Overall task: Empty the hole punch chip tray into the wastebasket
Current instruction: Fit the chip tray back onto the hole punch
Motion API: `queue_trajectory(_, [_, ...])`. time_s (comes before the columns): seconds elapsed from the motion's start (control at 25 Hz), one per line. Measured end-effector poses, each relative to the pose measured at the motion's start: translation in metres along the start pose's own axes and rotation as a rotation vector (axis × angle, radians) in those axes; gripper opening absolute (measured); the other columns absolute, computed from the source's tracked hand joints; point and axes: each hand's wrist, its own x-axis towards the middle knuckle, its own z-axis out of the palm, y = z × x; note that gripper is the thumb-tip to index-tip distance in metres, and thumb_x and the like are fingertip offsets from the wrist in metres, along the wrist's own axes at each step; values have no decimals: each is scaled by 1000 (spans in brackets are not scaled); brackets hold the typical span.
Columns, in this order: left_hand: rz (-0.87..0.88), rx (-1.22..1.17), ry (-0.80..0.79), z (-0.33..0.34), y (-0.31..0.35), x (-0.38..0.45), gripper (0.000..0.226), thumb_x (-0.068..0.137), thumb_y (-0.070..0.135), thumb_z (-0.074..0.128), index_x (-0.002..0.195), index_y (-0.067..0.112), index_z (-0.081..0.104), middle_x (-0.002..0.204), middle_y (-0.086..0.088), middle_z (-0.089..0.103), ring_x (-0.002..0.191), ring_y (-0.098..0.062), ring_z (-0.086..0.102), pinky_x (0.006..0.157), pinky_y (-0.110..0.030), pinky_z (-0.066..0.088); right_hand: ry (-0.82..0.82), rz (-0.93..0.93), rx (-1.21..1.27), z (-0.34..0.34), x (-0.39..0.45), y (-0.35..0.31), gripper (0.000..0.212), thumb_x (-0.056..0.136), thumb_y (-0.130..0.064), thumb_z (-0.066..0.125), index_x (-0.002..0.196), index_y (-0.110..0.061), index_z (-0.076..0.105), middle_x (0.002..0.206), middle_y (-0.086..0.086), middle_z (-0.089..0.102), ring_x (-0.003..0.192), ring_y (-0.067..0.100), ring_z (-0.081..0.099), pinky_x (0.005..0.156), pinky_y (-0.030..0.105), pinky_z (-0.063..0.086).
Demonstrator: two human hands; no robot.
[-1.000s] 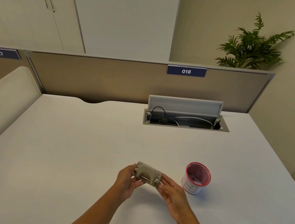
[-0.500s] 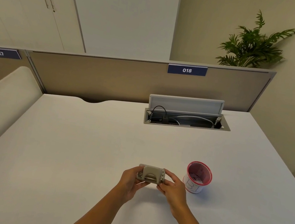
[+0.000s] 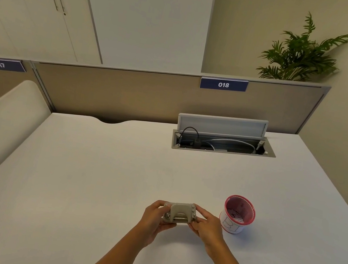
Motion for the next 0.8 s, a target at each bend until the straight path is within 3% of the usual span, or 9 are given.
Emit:
queue_trajectory(0.16, [-48, 98, -44, -17, -1, 9, 21, 90, 9, 62, 107, 0, 70, 107, -20, 71, 94, -36, 73, 84, -44, 62, -134, 138, 196, -4, 8, -6, 47, 88, 14, 56, 126, -13, 57, 104, 19, 72, 87, 23, 68, 68, 26, 59])
queue_trajectory(0.4, [-140, 265, -304, -25, 6, 13, 31, 93, 11, 56, 119, 3, 69, 114, -24, 73, 96, -34, 73, 85, -43, 62, -106, 140, 223, 21, 28, -16, 34, 91, 5, 56, 121, -8, 61, 101, 17, 70, 89, 24, 65, 74, 30, 56])
queue_trajectory(0.56, [-89, 216, -267, -25, 13, 23, 31, 95, 6, 55, 120, 16, 70, 115, -22, 74, 102, -41, 73, 84, -47, 62, -97, 60, 134, 40, 40, -30, 27, 90, -2, 58, 114, -10, 65, 101, 14, 72, 94, 24, 70, 81, 32, 58])
queue_trajectory(0.8, [9, 29, -100, -43, 24, 59, 29, 97, 8, 59, 122, 19, 68, 109, -20, 77, 99, -43, 74, 93, -53, 57, -147, -12, 28, 67, 71, -35, 16, 95, -20, 56, 105, -18, 69, 108, 6, 74, 96, 17, 72, 87, 33, 59])
